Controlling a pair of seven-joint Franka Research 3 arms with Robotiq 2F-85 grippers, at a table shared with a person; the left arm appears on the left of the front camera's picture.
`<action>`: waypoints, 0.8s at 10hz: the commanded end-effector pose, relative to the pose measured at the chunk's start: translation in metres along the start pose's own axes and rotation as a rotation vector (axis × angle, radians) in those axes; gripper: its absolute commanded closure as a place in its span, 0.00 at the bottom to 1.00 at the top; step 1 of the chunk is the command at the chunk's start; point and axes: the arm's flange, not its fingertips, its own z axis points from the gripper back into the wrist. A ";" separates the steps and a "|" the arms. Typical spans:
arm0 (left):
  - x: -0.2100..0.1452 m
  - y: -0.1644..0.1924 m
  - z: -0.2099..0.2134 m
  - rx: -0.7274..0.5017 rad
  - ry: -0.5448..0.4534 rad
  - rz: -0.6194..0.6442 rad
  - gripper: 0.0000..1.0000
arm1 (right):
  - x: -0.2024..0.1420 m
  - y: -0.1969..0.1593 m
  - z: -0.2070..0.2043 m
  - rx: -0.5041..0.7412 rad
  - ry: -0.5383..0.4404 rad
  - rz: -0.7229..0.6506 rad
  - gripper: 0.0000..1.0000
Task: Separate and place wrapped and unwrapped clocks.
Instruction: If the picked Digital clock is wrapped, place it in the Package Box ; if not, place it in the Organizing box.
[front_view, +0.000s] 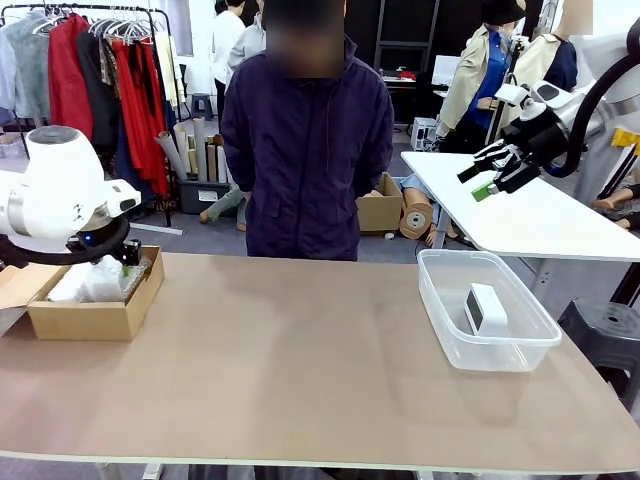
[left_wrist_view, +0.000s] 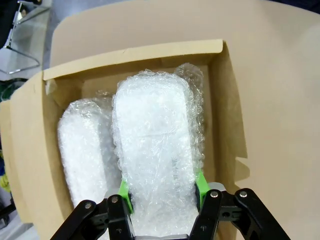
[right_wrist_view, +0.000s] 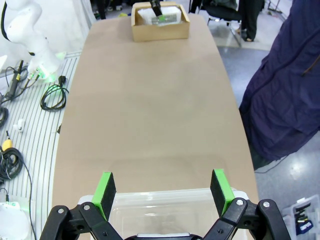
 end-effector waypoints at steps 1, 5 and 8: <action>-0.005 -0.003 -0.007 -0.005 0.003 -0.014 1.00 | 0.002 0.003 0.000 0.005 0.017 0.009 0.00; -0.010 0.000 -0.014 -0.007 0.013 -0.005 0.88 | 0.002 0.003 0.000 0.005 0.017 0.009 0.00; -0.012 -0.003 -0.018 -0.014 0.025 -0.005 0.76 | 0.002 0.003 0.000 0.005 0.017 0.009 0.00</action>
